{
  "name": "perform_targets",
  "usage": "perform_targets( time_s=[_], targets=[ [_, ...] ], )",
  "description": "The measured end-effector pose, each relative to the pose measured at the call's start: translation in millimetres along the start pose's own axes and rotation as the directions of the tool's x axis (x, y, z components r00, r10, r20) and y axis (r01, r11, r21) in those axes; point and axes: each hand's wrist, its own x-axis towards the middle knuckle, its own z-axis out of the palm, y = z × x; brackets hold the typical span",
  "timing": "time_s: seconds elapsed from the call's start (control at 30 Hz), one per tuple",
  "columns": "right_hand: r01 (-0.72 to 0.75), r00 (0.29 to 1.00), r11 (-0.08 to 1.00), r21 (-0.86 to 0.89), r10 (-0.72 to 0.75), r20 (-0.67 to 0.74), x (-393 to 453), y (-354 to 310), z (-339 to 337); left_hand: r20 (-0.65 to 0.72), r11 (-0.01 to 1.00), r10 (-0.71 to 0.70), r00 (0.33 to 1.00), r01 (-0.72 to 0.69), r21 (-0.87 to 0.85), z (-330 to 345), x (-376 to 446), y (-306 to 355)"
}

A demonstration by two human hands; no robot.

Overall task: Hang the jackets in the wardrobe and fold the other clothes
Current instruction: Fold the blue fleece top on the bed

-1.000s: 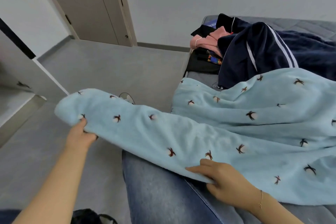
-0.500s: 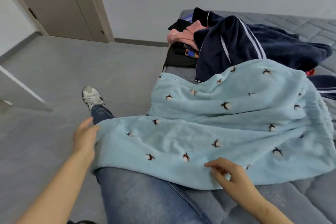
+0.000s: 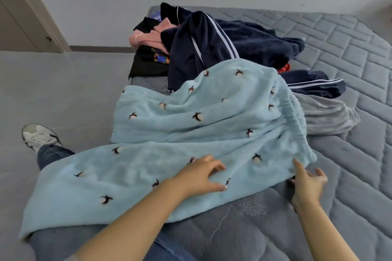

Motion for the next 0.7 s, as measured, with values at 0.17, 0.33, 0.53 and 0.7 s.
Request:
perform_targets(
  time_s=[0.17, 0.33, 0.53, 0.7],
  targets=[
    [-0.112, 0.972, 0.989, 0.093, 0.090, 0.216, 30.4, -22.1, 0.4, 0.075, 0.823, -0.020, 0.997, -0.026, 0.567, 47.7, 7.4, 25.2],
    [0.090, 0.996, 0.959, 0.268, -0.084, -0.033, 51.2, -26.7, -40.1, 0.093, 0.871, 0.143, 0.985, -0.170, 0.460, 48.1, 12.6, 43.1],
    [0.174, 0.984, 0.981, -0.085, -0.177, -0.030, 42.7, 2.1, -74.4, 0.397, 0.923, 0.045, 0.917, -0.190, 0.334, 67.3, 6.8, 52.6],
    [0.544, 0.787, 0.592, -0.595, -0.606, 0.116, 25.3, -19.7, -56.9, 0.368, 0.992, 0.022, 0.930, -0.066, 0.107, 47.3, 12.6, 46.2]
  ],
)
